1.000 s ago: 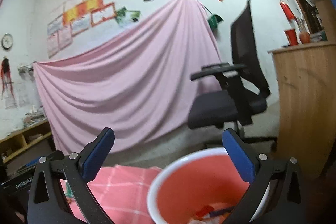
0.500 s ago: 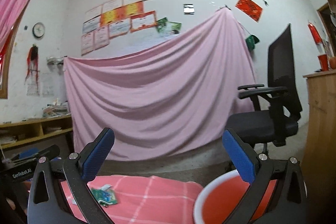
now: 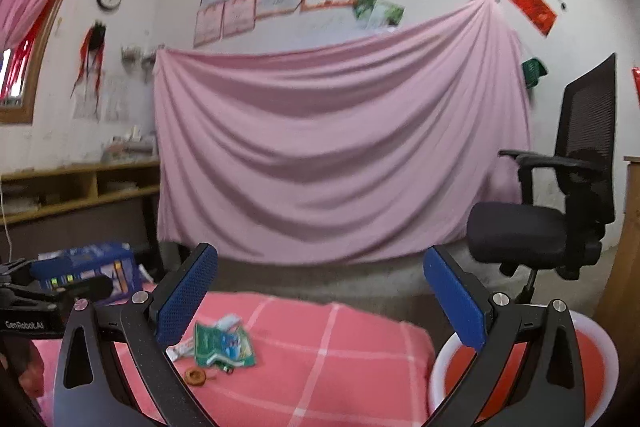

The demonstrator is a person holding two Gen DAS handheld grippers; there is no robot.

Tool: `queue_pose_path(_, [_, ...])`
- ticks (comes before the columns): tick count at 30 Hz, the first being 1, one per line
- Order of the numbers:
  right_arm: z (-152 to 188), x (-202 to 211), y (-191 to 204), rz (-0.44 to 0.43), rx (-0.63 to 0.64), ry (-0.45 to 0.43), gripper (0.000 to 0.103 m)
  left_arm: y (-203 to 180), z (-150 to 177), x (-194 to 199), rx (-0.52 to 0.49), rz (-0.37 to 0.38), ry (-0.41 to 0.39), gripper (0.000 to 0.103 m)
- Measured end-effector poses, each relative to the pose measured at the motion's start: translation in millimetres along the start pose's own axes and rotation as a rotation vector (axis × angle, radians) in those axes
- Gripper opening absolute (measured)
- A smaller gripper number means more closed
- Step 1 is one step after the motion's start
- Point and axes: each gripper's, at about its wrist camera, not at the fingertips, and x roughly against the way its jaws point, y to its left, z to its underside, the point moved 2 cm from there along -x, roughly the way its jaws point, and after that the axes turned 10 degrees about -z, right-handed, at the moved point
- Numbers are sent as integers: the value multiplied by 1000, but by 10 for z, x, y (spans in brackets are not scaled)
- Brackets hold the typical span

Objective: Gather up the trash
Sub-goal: 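Move both open tools back over the table toward the trash pile, then grasp the white tube with the left tool while the right tool grasps the brown ring snack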

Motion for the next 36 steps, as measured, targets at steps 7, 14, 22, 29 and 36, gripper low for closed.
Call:
queue_pose_path(7, [178,-317,-36,-64,-39,203,82,-67,209,-361,-22,50,198,97])
queue_pose_path(14, [447,-617,9,-129,-59,433,53,-137,296,-659,-44,71,359,66])
queue_pose_path(22, [599,-766,141,-187,-74,566,38,24,310,-759,4,122,445,47])
queue_pose_path(29, [690,-854,162,-203,-101,637,35,-29,302,-810,-85,109,454,32])
queue_pose_path(36, [734,-888,237,-239,-108,669,35,-23,357,-808,-122,104,443,5])
